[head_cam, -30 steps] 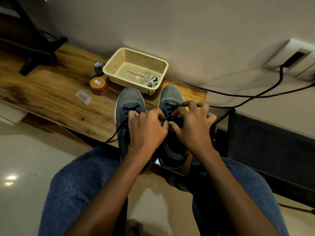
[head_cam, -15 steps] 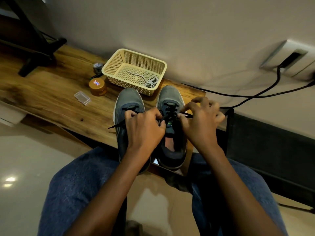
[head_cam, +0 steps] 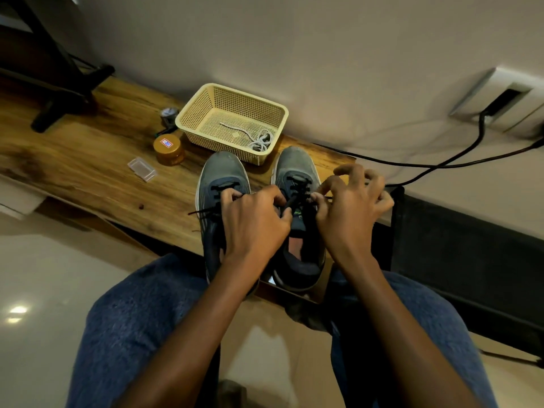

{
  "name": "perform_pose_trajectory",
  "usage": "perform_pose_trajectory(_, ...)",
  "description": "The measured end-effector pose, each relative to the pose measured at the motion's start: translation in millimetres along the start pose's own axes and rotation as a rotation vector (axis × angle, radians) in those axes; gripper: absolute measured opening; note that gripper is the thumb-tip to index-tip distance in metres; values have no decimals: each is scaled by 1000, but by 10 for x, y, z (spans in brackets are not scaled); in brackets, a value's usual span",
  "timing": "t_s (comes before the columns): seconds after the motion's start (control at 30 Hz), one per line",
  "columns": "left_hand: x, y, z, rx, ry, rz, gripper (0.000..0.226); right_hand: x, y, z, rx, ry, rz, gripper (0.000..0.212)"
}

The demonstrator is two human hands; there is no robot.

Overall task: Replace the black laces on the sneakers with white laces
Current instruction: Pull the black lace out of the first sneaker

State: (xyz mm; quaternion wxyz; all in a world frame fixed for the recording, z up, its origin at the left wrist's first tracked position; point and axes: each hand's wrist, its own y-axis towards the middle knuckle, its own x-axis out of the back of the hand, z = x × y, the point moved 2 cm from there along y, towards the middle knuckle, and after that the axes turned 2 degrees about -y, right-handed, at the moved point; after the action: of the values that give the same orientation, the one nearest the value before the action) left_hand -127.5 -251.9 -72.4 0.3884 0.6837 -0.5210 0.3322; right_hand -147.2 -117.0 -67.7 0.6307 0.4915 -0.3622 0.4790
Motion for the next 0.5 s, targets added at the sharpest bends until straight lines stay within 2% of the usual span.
perform_pose_trajectory(0.17, 0, 7, 78, 18, 5, 2, 16, -45, -15, 56, 143, 8, 185, 24)
perform_pose_trajectory(0.27, -3, 6, 54, 9, 0, 10, 17, -61, -47, 106, 202, -8, 219, 23)
perform_pose_trajectory(0.4, 1, 10, 47, 11, -10, 3, 17, -64, -46, 115, 185, 32, 132, 12)
perform_pose_trajectory(0.5, 1, 6, 53, 26, -17, -1, 16, 21, 5, 50, 31, 101, 8, 8)
